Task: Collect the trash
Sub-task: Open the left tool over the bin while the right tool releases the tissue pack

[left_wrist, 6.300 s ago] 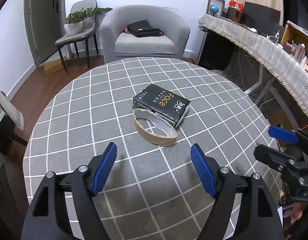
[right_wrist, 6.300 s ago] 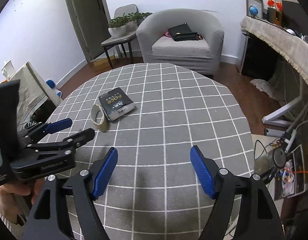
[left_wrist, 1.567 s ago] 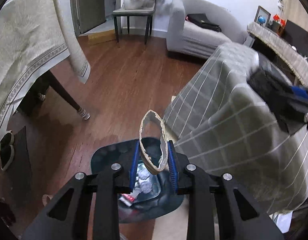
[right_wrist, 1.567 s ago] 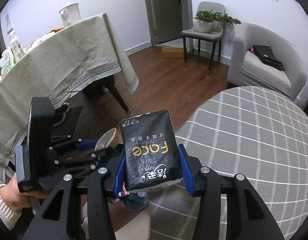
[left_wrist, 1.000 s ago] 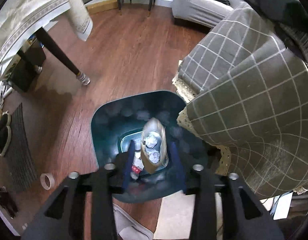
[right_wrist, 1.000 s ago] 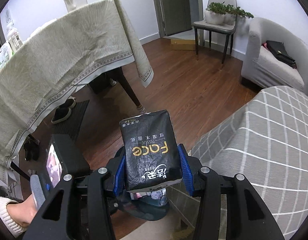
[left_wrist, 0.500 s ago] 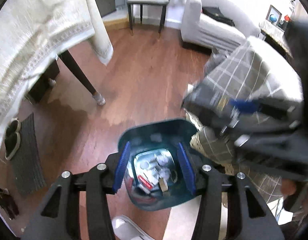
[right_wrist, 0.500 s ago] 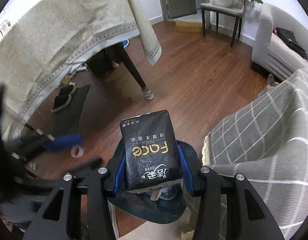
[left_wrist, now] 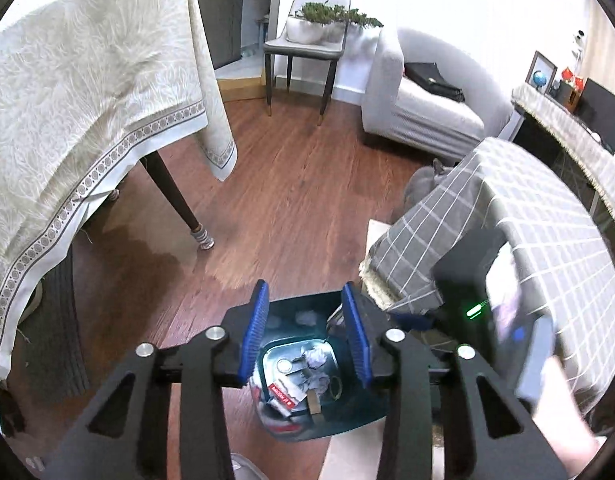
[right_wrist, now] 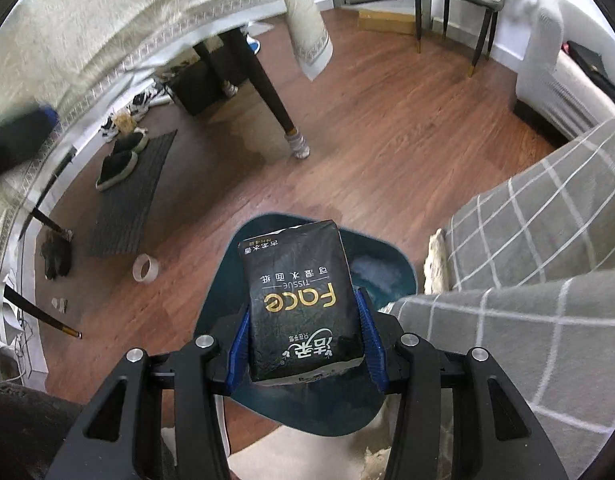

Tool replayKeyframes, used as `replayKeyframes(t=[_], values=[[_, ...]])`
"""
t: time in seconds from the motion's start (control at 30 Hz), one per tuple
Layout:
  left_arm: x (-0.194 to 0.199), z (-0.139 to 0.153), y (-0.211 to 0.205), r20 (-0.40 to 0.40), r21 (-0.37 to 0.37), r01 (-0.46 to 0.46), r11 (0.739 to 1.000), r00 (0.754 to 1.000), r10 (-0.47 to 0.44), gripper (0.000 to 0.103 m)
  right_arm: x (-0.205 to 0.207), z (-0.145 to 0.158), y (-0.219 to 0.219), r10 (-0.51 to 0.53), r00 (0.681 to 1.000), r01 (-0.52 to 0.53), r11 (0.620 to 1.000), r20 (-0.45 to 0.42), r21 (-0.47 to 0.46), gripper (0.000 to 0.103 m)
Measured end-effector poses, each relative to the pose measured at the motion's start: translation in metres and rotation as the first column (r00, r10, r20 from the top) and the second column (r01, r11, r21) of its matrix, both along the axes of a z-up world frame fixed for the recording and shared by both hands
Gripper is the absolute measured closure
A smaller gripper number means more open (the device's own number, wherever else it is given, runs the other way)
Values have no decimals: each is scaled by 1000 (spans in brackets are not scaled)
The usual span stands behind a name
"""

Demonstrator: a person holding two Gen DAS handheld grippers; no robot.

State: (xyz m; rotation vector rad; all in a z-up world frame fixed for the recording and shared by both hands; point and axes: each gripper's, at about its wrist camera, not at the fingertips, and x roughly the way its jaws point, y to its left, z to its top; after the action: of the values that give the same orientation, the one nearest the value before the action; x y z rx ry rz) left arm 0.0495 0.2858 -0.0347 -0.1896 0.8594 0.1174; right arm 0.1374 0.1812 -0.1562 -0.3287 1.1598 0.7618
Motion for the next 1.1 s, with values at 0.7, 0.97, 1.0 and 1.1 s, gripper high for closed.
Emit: replayKeyframes(t=[0.7, 0.97, 1.0, 1.1], values=[[-2, 50, -11, 118, 14, 3, 1000, 993, -5, 68, -28, 29, -16, 55, 997, -56, 998, 51, 13, 37], [-3, 61, -15, 143, -22, -6, 1000, 990, 9, 68, -37, 92, -46, -3, 985, -15, 995, 172, 99, 37], [-3, 61, -17, 144, -31, -2, 1000, 990, 7, 68, -37, 101, -54, -24, 983, 2, 993, 183, 121, 37], [-1, 60, -23, 150, -26, 10, 1000, 989, -6, 65, -37, 124, -76, -73, 972, 38, 987, 224, 157, 37]])
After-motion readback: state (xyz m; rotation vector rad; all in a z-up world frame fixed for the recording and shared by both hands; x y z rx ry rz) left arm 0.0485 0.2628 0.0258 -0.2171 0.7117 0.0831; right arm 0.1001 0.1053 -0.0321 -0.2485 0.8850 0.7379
